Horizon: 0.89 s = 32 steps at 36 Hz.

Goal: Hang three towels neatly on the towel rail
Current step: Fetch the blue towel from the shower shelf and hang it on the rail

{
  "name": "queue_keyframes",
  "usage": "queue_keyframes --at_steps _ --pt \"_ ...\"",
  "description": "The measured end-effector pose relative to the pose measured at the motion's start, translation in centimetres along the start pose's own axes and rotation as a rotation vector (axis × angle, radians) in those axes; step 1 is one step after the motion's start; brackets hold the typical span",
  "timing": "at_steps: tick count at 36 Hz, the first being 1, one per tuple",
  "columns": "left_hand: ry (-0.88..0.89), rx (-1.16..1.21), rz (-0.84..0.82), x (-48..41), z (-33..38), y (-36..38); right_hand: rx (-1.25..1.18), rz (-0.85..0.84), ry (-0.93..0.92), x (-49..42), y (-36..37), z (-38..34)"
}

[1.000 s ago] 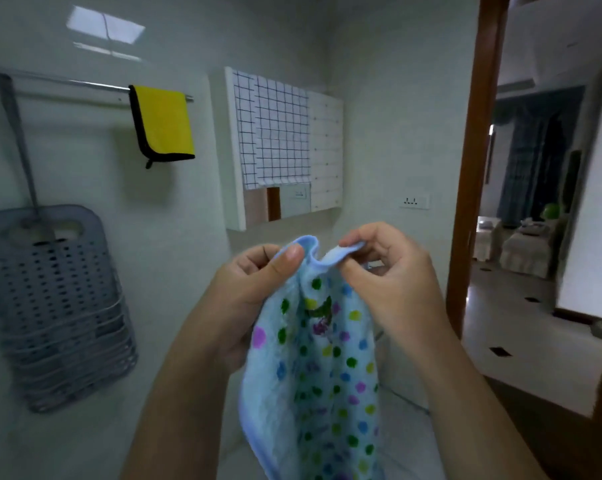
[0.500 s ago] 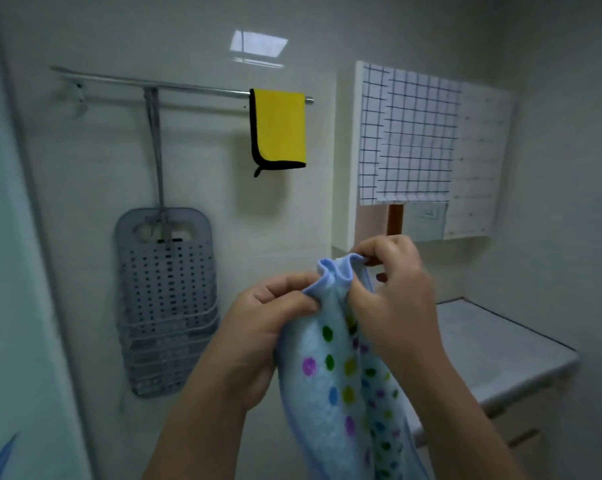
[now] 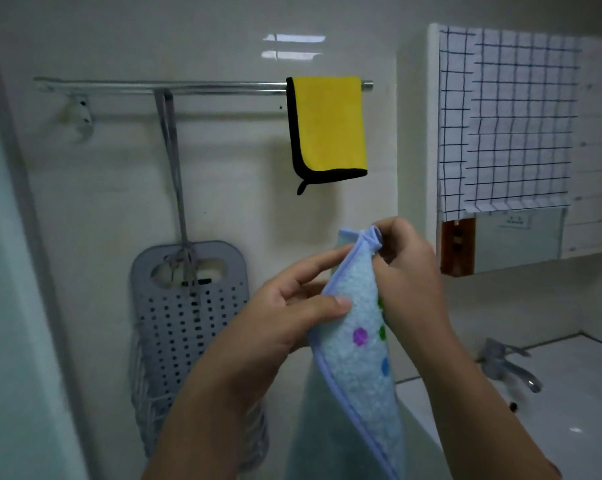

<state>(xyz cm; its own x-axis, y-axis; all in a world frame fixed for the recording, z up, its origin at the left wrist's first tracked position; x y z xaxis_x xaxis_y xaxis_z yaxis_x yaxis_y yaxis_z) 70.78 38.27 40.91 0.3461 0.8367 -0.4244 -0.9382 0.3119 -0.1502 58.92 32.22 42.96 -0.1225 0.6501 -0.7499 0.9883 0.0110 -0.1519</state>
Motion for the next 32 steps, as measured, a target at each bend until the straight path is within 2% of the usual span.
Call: queue_keyframes --at_steps 5,8,13,20,25,32 --pt "-0.017 -0.005 0.04 -3.9 -1.8 -2.6 -0.001 -0.004 -0.01 -3.9 0.7 3.0" --pt "0.022 0.049 0.119 -6.4 -2.6 -3.7 0.055 -0.015 -0.017 -6.3 0.4 5.0" --pt "0.064 0.13 0.393 -9.4 -4.5 -6.4 0.108 -0.08 -0.013 -9.5 -0.3 8.8" --pt "0.092 0.093 0.754 -12.2 -6.6 -9.2 -0.064 -0.25 0.012 -12.7 1.8 11.9" --pt "0.11 0.138 0.752 -14.8 -7.5 -8.8 -0.249 -0.299 0.023 -13.3 4.3 12.9" --pt "0.193 0.253 0.768 -16.0 -7.6 -9.0 -0.5 -0.281 0.018 -13.4 6.4 13.0"
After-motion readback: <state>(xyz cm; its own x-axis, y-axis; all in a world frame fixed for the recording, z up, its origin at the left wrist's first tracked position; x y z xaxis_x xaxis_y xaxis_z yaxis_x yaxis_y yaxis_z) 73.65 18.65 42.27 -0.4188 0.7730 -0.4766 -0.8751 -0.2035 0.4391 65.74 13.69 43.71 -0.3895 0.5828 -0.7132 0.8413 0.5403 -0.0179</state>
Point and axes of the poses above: each hand's wrist, its own x-axis away from the middle knuckle, its own y-axis out of the palm, z = x × y, the point moved 5 cm from there along -x, towards the middle knuckle, and after that the axes turned 10 degrees about -z, right-handed, at the moved point
